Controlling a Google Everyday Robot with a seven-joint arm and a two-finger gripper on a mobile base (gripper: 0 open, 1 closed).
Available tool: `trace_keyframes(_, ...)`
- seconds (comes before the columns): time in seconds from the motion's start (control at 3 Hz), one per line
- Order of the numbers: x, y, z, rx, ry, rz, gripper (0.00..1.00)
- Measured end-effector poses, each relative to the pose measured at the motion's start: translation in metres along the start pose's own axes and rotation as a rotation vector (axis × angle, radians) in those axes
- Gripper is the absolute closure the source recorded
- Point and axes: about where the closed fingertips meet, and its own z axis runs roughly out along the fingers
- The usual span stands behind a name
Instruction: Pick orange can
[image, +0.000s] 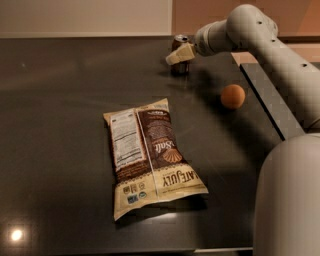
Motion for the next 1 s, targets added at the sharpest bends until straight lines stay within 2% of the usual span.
trace_keyframes(0.33,-0.0014,-0.0022,0.0070,-0.013,0.008,0.036,0.13)
trace_keyframes(1.0,-0.0070,0.0065,0.0082,-0.068,0.049,0.065,0.61)
